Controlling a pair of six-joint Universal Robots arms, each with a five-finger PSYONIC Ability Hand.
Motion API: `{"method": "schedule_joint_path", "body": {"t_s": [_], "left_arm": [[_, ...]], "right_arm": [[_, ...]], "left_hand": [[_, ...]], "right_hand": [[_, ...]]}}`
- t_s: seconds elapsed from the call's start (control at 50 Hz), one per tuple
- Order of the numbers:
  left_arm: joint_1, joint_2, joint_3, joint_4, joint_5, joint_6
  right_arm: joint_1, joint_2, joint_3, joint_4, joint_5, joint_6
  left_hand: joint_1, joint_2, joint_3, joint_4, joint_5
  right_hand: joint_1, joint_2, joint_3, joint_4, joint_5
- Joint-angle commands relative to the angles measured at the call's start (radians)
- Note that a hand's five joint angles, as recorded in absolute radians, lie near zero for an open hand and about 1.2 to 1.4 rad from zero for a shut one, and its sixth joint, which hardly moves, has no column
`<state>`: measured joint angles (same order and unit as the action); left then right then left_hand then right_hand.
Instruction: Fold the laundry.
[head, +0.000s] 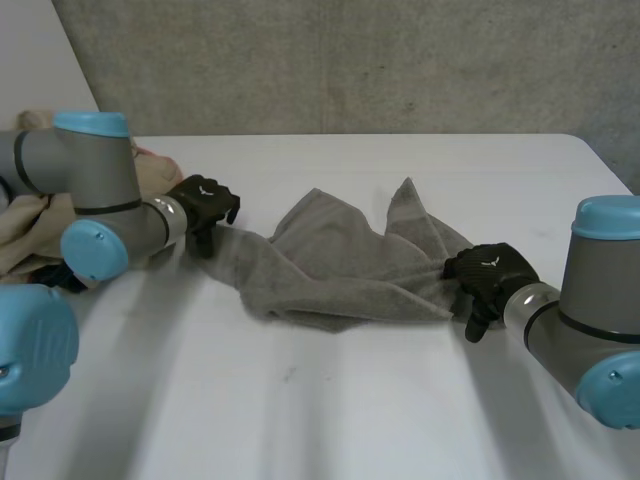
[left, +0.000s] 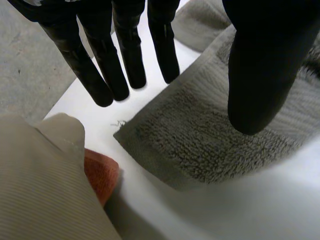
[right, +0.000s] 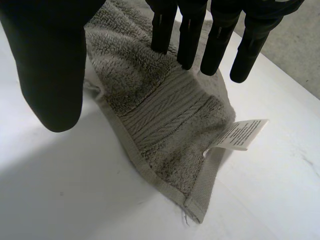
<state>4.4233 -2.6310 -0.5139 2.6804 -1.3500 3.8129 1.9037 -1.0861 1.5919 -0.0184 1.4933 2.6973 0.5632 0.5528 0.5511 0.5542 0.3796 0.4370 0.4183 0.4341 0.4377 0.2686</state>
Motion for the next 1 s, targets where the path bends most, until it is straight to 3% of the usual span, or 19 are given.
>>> {"method": "schedule_joint_path", "body": {"t_s": [0.02, 0.06, 0.2, 0.26, 0.28, 0.3, 0.32, 0.4, 0.5, 0.58, 0.66, 0.72, 0.76, 0.84, 1.0], "left_arm": [[-0.012, -0.04, 0.026, 0.016, -0.031, 0.014], [-0.013, -0.044, 0.032, 0.018, -0.038, 0.022], [-0.012, 0.002, 0.009, 0.013, -0.087, 0.001], [-0.007, 0.061, -0.046, 0.015, -0.095, -0.027], [-0.002, 0.08, -0.063, 0.015, -0.094, -0.035], [0.002, 0.115, -0.095, 0.016, -0.092, -0.047], [0.004, 0.135, -0.113, 0.015, -0.09, -0.052], [0.021, 0.273, -0.249, 0.01, -0.075, -0.081], [0.047, 0.449, -0.417, 0.007, -0.034, -0.11], [0.082, 0.615, -0.561, -0.005, -0.003, -0.118], [0.117, 0.794, -0.72, -0.048, 0.041, -0.114], [0.122, 0.859, -0.809, -0.074, 0.077, -0.101], [0.117, 0.862, -0.847, -0.077, 0.094, -0.084], [0.093, 0.778, -0.871, -0.025, 0.095, -0.039], [0.015, 0.544, -0.677, 0.079, -0.079, -0.14]], "right_arm": [[0.006, 0.054, -0.026, -0.057, 0.019, -0.033], [0.006, 0.075, -0.036, -0.077, 0.028, -0.048], [0.018, 0.136, -0.072, -0.156, 0.065, -0.119], [0.023, 0.164, -0.092, -0.179, 0.088, -0.165], [0.023, 0.17, -0.098, -0.182, 0.093, -0.174], [0.023, 0.175, -0.108, -0.187, 0.105, -0.189], [0.021, 0.175, -0.11, -0.19, 0.111, -0.194], [0.017, 0.12, -0.101, -0.215, 0.14, -0.186], [-0.028, -0.03, -0.067, -0.199, 0.113, -0.198], [-0.06, -0.139, -0.064, -0.054, 0.061, -0.252], [-0.136, -0.245, -0.078, 0.234, -0.004, -0.361], [-0.167, -0.275, -0.075, 0.351, -0.039, -0.41], [-0.175, -0.264, -0.078, 0.419, -0.071, -0.441], [-0.15, -0.158, -0.105, 0.329, -0.084, -0.41], [-0.134, 0.073, -0.243, 0.131, -0.077, -0.266]], "left_hand": [[0.48, 0.491, 0.492, 0.489, 0.489], [0.831, 0.841, 0.843, 0.84, 0.84], [0.833, 0.843, 0.845, 0.842, 0.842], [0.833, 0.843, 0.845, 0.842, 0.842], [0.833, 0.843, 0.845, 0.842, 0.842], [0.833, 0.843, 0.845, 0.842, 0.842], [0.833, 0.843, 0.845, 0.842, 0.842], [0.833, 0.843, 0.845, 0.842, 0.842], [0.833, 0.843, 0.845, 0.842, 0.842], [0.833, 0.843, 0.845, 0.842, 0.842], [0.833, 0.843, 0.845, 0.842, 0.842], [0.833, 0.843, 0.845, 0.842, 0.842], [0.833, 0.843, 0.845, 0.842, 0.842], [0.833, 0.843, 0.845, 0.842, 0.842], [0.833, 0.843, 0.845, 0.842, 0.842]], "right_hand": [[0.107, 0.126, 0.11, 0.107, 0.101], [0.122, 0.141, 0.125, 0.121, 0.116], [0.236, 0.255, 0.239, 0.236, 0.23], [0.392, 0.41, 0.395, 0.391, 0.386], [0.477, 0.495, 0.479, 0.476, 0.47], [0.8, 0.819, 0.803, 0.799, 0.794], [0.957, 0.976, 0.96, 0.957, 0.951], [0.959, 0.978, 0.962, 0.959, 0.953], [0.959, 0.978, 0.962, 0.959, 0.953], [0.959, 0.978, 0.962, 0.959, 0.953], [0.959, 0.978, 0.962, 0.959, 0.953], [0.959, 0.978, 0.962, 0.959, 0.953], [0.959, 0.978, 0.962, 0.959, 0.953], [0.959, 0.978, 0.962, 0.959, 0.953], [0.959, 0.978, 0.962, 0.959, 0.953]]}}
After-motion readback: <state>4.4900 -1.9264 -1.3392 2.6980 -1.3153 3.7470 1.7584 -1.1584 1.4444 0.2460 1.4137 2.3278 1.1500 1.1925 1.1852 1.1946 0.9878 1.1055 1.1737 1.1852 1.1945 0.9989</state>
